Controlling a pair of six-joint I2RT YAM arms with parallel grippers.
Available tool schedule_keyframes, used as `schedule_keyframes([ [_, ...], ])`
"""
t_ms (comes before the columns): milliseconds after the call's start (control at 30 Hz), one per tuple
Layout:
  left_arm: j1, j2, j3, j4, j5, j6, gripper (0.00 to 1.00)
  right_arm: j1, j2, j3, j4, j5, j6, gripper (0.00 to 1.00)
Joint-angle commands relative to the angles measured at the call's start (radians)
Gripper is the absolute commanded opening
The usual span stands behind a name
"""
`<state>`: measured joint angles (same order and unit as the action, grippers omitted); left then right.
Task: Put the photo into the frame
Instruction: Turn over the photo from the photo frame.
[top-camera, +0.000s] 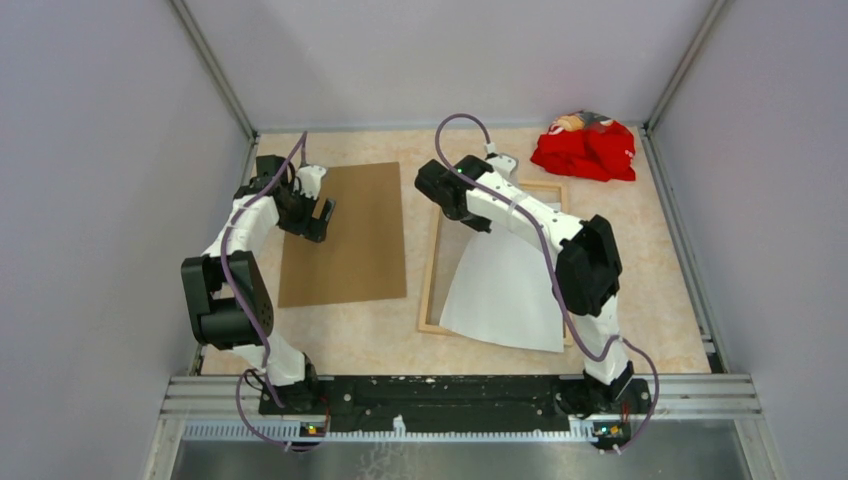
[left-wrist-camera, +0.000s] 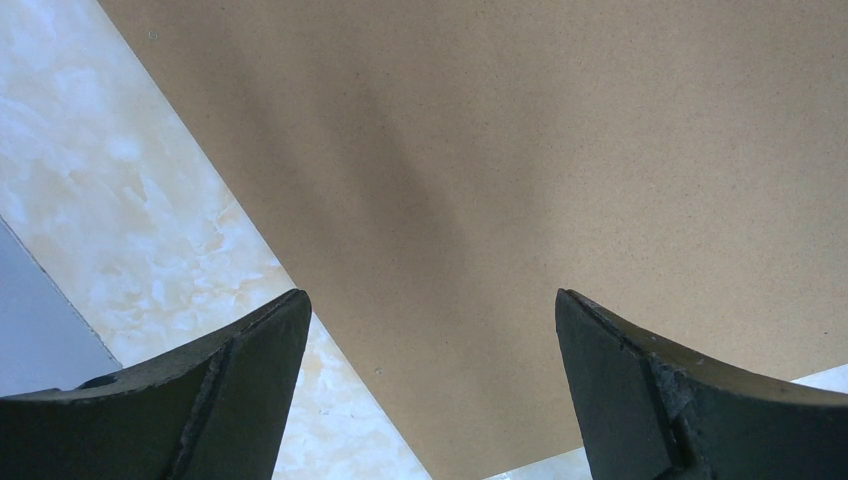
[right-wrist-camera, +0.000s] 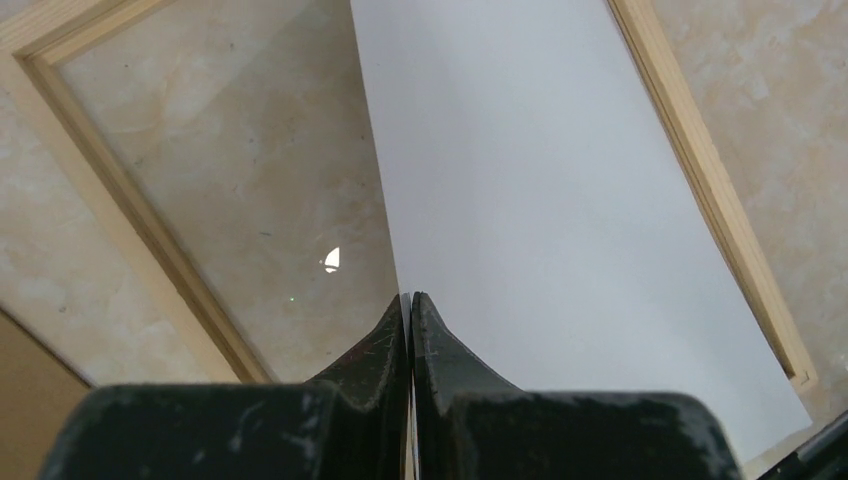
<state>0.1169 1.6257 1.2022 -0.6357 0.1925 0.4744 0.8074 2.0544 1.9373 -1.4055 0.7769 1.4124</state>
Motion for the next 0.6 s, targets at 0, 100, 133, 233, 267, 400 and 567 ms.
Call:
schedule_keyframes([
  [0,0.005,-0.03,-0.009,0.025,-0.006,0.007,0.98,-0.009,-0.039,0.016,0.085,0.056,-0.131,0.0],
  [100,0.006,-0.023,-0.008,0.025,-0.005,0.005,0.98,-0.01,-0.01,0.038,0.108,0.049,-0.209,0.0],
  [133,0.006,-0.022,-0.005,0.025,-0.004,0.002,0.98,-0.01,0.0,0.045,0.117,0.048,-0.24,0.0],
  [233,0.005,-0.021,-0.001,0.025,-0.005,0.003,0.98,-0.01,0.023,0.052,0.164,0.039,-0.34,0.0],
  [267,0.005,-0.02,0.0,0.025,-0.006,0.003,0.98,-0.01,0.03,0.052,0.174,0.04,-0.367,0.0],
  [400,0.005,-0.015,0.004,0.024,-0.007,0.0,0.98,-0.009,0.051,0.057,0.215,0.034,-0.448,0.0],
  [567,0.006,-0.008,0.008,0.024,-0.006,-0.002,0.98,-0.01,0.062,0.059,0.227,0.056,-0.481,0.0],
])
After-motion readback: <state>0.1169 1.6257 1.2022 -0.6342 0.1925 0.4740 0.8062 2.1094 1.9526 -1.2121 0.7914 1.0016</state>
